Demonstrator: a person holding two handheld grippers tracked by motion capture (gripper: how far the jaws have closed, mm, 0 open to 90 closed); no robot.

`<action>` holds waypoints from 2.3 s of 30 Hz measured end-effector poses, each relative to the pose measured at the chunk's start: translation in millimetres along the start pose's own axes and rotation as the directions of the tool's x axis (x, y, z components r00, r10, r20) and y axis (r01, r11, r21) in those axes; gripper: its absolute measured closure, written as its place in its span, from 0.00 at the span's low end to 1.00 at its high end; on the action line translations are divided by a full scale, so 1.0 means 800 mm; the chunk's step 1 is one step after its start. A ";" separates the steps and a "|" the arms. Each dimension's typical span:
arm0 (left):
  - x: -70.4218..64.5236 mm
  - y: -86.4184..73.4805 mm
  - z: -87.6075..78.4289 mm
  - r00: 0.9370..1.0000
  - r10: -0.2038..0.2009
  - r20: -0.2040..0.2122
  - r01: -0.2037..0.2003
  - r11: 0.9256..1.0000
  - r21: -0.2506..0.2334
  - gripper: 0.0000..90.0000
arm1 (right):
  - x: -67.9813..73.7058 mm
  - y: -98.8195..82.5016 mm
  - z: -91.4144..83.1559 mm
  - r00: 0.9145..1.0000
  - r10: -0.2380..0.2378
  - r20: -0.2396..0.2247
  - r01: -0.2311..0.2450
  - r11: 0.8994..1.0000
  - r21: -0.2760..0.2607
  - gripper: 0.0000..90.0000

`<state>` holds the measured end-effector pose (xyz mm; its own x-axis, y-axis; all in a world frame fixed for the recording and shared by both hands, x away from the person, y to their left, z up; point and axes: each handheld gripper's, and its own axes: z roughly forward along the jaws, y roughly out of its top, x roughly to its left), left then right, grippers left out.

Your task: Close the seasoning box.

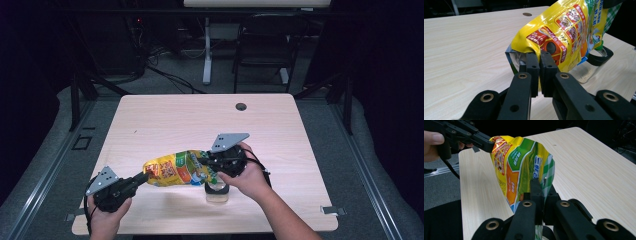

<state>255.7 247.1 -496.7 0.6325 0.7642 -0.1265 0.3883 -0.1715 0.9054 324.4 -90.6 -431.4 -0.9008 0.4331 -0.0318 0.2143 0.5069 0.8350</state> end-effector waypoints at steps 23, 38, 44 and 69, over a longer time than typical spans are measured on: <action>-0.042 0.011 -0.004 0.988 0.094 -0.121 -0.100 0.994 -0.046 0.97 | -0.004 -0.022 -0.022 0.996 0.086 0.022 -0.082 0.988 -0.131 0.96; -0.068 0.018 -0.009 0.961 0.191 -0.199 -0.206 0.977 -0.057 0.97 | -0.005 -0.045 -0.035 0.988 0.155 0.021 -0.147 0.966 -0.212 0.94; -0.073 0.019 -0.010 0.954 0.212 -0.214 -0.229 0.972 -0.057 0.97 | -0.002 -0.050 -0.038 0.989 0.142 0.031 -0.132 0.967 -0.218 0.97; -0.098 0.033 -0.013 0.903 0.322 -0.285 -0.345 0.938 -0.036 0.97 | 0.000 -0.066 -0.045 0.989 0.143 0.030 -0.133 0.966 -0.221 1.00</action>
<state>209.6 189.0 -458.5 0.5053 0.8119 0.2925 0.1216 -0.4026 0.9073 299.4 -144.0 -455.7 -0.8493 0.5231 0.0711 0.2430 0.2678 0.9323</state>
